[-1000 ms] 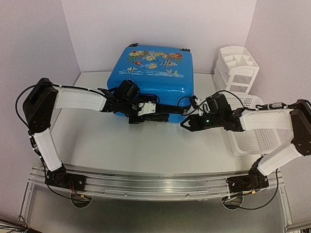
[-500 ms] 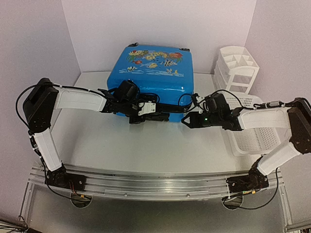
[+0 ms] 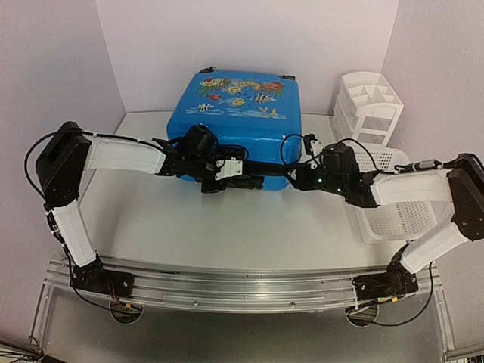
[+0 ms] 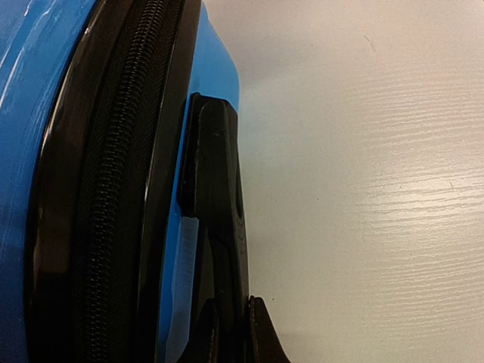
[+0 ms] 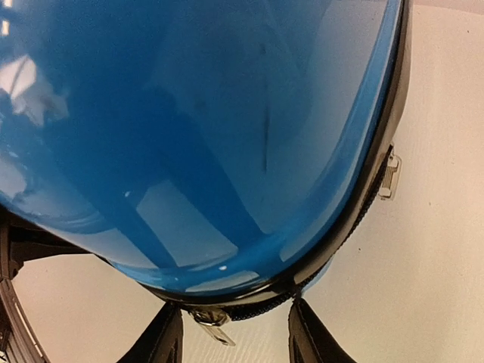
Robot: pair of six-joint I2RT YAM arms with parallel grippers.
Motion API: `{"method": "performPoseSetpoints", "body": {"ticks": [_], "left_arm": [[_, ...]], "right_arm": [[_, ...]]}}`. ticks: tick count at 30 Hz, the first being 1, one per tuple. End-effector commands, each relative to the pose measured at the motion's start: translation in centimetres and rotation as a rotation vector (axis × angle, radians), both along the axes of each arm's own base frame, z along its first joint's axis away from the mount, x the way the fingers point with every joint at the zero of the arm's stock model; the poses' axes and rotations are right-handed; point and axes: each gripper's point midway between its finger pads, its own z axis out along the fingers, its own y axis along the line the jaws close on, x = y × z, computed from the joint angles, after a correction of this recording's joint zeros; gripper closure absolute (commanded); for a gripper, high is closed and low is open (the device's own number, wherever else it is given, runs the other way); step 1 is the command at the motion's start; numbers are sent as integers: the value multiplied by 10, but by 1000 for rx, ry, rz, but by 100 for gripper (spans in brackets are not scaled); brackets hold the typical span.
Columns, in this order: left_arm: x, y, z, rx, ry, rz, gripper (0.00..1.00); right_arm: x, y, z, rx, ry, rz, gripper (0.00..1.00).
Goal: Open, take out, and arrange the luggage
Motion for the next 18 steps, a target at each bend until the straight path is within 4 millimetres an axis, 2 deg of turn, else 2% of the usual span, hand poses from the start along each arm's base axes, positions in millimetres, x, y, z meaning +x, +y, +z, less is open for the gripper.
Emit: {"method": "performPoseSetpoints", "body": {"ticks": [1, 4, 8, 10, 18], "left_arm": [[33, -8, 57, -154, -125, 80, 100], [32, -9, 56, -159, -126, 77, 100], [33, -9, 56, -159, -126, 75, 100], [33, -9, 57, -159, -133, 75, 100], [32, -7, 56, -154, -139, 72, 100]], "right_arm": [[-1, 5, 4, -9, 4, -29, 58], [-3, 5, 1, -23, 7, -37, 59], [2, 15, 4, -22, 3, -12, 64], [4, 16, 1, -17, 14, -23, 69], [17, 20, 10, -33, -27, -35, 87]]}}
